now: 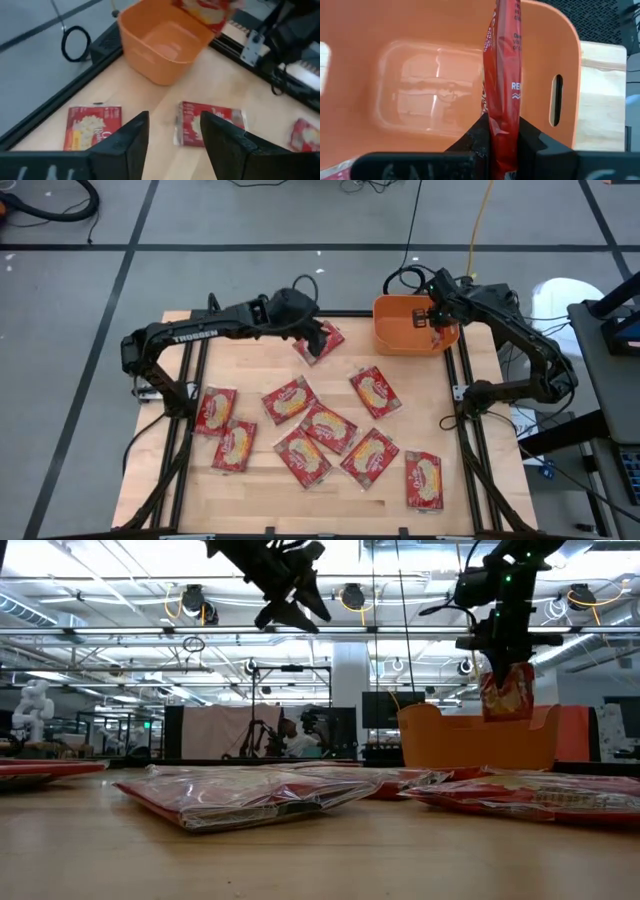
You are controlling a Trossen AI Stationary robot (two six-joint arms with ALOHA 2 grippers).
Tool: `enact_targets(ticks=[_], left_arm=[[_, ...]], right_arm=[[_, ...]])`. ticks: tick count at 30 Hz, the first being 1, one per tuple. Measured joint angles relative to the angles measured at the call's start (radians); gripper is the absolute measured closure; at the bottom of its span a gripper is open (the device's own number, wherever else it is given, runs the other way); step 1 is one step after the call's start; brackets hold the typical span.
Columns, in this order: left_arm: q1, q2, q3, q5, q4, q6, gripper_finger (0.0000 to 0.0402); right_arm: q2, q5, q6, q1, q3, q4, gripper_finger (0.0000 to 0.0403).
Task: Sort popcorn bags into baskets
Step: Put the red popcorn bag into the orange bin
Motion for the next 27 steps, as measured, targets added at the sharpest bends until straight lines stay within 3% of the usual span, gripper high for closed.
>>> enact_targets(ticks=[7,12,16,20,24,27], left_arm=[[0.077,0.0,0.0,0.145,-0.043,-0.066,0.0249],[0.083,0.0,0.0,0.199,-0.043,-0.038,0.0248],[0.083,0.0,0.0,0.242,-0.044,0.019,0.0248],[0.082,-0.008,0.0,0.305,-0.052,0.041,0.0248],[0.071,-0.029,0.0,0.311,-0.074,0.092,0.0248],[0.06,-0.04,0.0,0.308,-0.092,0.142,0.0247]], right_arm=[[0.0,0.047,-0.031,0.014,0.128,-0.014,0.0365],[-0.001,0.063,-0.029,0.014,0.225,-0.138,0.037],[0.003,0.056,0.017,0.024,0.23,-0.21,0.0376],[0.017,0.062,0.163,0.06,0.23,-0.299,0.0375],[0.016,0.136,0.236,0.092,0.229,-0.36,0.0375],[0.018,0.202,0.244,0.092,0.227,-0.303,0.0374]])
